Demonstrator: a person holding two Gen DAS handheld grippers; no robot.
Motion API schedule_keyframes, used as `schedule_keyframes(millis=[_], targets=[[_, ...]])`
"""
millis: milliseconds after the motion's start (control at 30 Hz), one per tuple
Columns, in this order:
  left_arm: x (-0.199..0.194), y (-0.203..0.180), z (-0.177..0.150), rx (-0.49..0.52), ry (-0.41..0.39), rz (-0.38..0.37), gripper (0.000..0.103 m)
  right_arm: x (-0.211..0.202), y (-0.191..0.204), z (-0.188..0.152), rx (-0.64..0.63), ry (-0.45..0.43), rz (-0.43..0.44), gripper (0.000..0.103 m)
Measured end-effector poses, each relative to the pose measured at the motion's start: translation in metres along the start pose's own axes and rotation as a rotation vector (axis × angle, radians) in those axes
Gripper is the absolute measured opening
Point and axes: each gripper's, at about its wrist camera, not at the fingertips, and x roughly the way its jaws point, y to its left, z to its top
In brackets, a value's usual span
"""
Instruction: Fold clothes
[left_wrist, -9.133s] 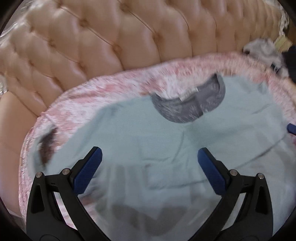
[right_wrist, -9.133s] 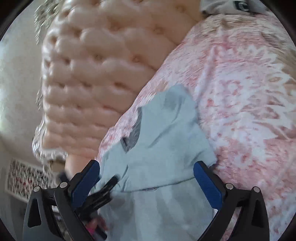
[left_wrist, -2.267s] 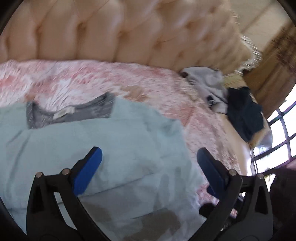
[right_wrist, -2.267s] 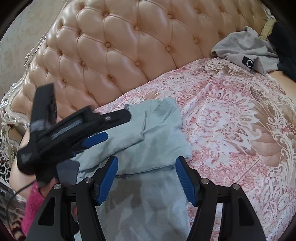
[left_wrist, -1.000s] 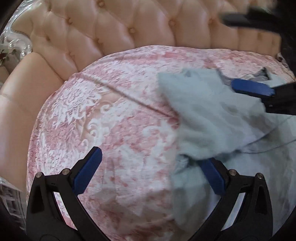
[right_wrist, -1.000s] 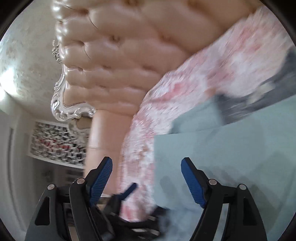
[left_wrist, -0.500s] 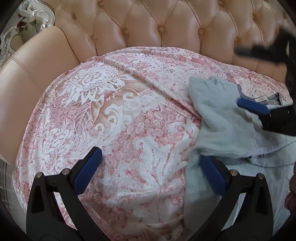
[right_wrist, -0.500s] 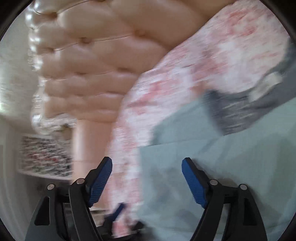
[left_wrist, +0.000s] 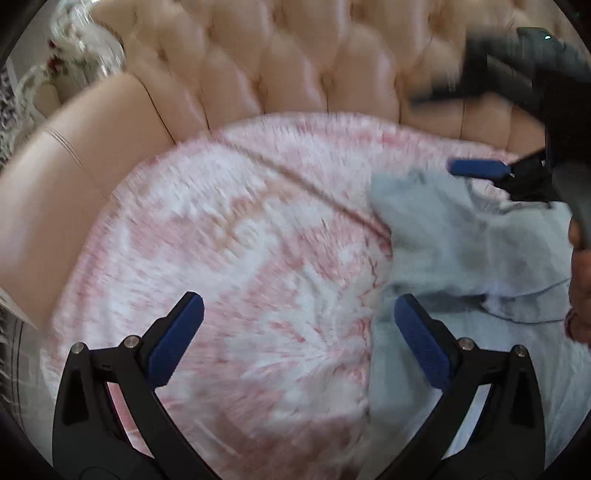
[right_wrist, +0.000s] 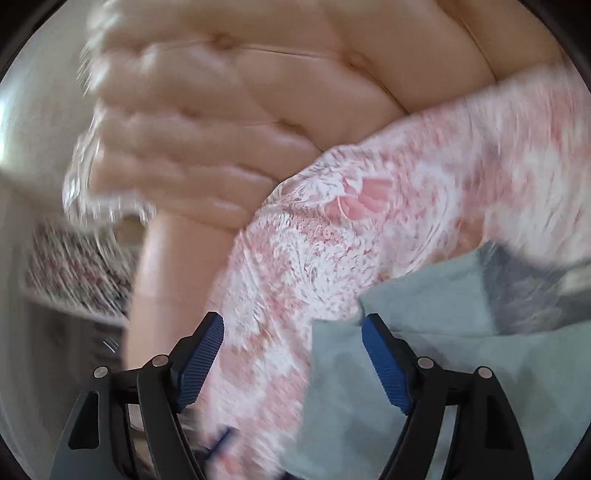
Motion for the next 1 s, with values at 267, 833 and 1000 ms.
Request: schedule_keyframes(millis=[267, 833, 1000], targets=[[-0.019, -0.009, 0.021, -0.037, -0.082, -0.249, 0.103, 0.024, 0.044, -0.017, -0.541, 0.122, -0.484, 0.078], [0.056, -0.092, 0.048, 0.032, 0.167, -0.709, 0.103, -0.095, -0.034, -0.022, -0.576, 0.072, -0.668, 0.079], [0.078, -0.093, 0.045, 0.078, 0.179, -0.643, 0.103, -0.117, -0.073, -0.053, -0.552, 0.129, -0.717, 0.079]])
